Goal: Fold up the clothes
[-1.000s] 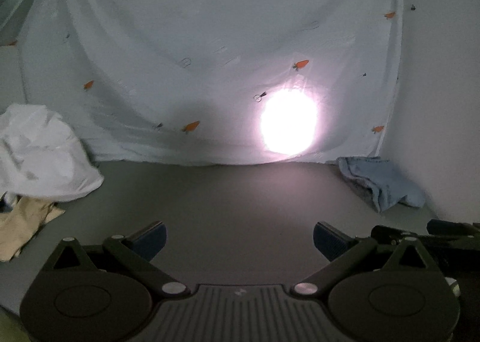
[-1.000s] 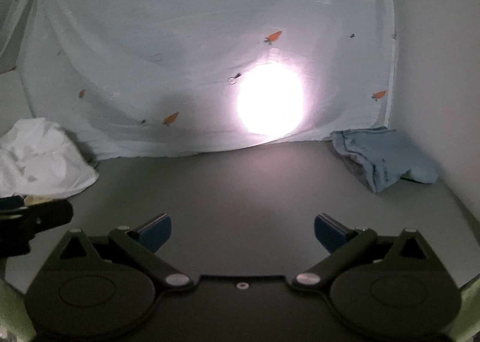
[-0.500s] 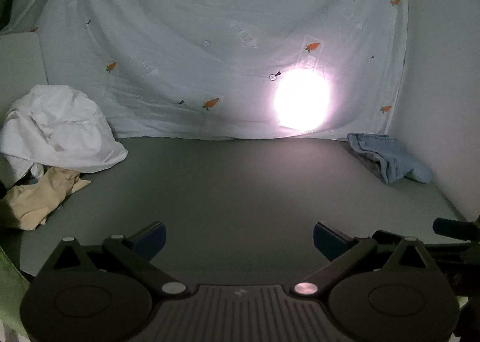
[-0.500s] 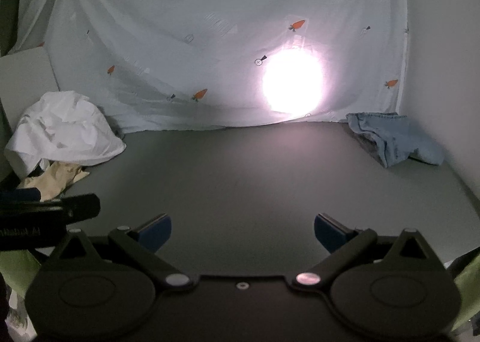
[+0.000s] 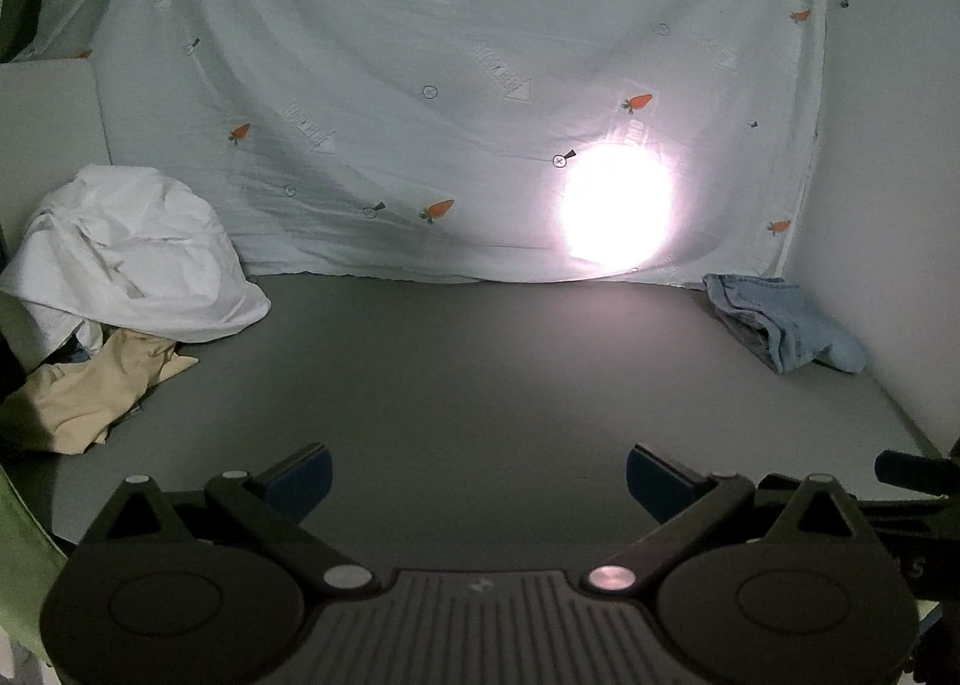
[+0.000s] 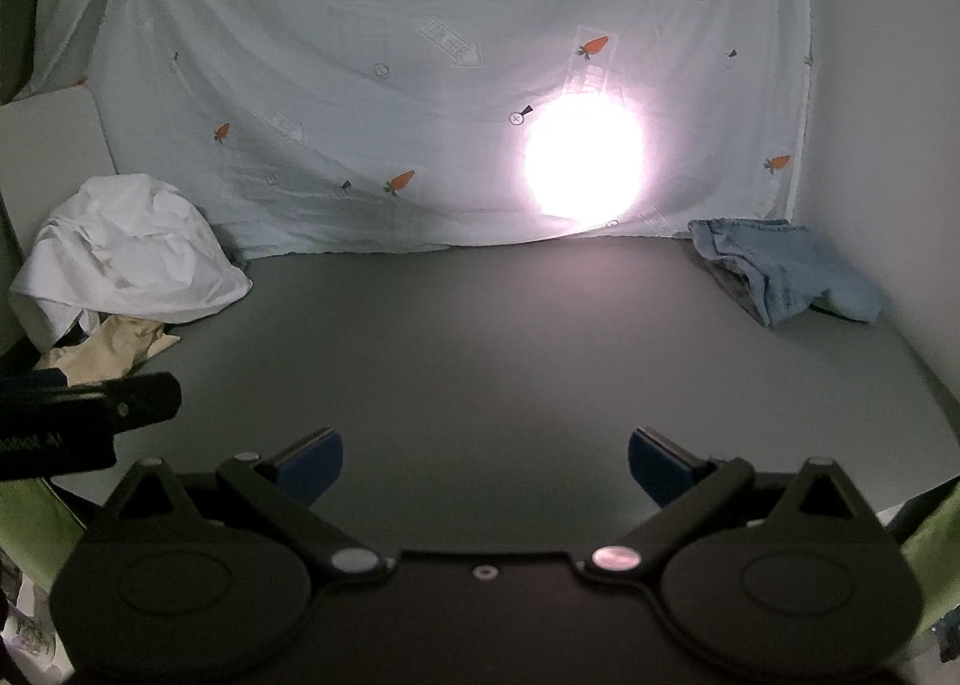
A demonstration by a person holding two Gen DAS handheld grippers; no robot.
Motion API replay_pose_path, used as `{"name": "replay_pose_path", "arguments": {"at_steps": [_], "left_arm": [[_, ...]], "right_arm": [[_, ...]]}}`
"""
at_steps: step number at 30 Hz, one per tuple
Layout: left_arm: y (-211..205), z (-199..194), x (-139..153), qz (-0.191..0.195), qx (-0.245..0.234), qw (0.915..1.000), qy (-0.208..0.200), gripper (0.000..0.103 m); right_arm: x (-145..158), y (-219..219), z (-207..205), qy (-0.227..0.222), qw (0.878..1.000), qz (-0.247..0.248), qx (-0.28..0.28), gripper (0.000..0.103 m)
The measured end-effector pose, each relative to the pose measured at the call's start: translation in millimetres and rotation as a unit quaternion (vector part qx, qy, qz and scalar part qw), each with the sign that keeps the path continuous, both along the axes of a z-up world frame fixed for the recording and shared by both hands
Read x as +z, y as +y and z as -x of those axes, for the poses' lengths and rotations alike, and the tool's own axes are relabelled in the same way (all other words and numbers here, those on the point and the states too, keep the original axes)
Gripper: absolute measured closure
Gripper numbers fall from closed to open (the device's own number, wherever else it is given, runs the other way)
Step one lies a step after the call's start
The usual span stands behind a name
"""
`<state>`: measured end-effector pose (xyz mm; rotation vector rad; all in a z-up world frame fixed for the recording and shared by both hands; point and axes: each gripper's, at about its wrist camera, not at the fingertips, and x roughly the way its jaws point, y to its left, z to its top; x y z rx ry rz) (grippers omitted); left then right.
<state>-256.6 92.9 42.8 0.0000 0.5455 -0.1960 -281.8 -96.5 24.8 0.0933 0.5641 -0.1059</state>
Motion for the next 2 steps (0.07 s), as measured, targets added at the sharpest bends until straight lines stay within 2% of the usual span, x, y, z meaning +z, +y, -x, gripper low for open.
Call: {"name": "replay_pose_path", "arguments": {"at_steps": [2], "left_arm": [[-0.4, -1.0, 0.0, -0.002, 0.001, 1.0000, -0.001, 0.000]], "right_arm": [[0.0, 0.4, 0.0, 0.000, 1.000, 0.000, -0.001, 0.000]]}}
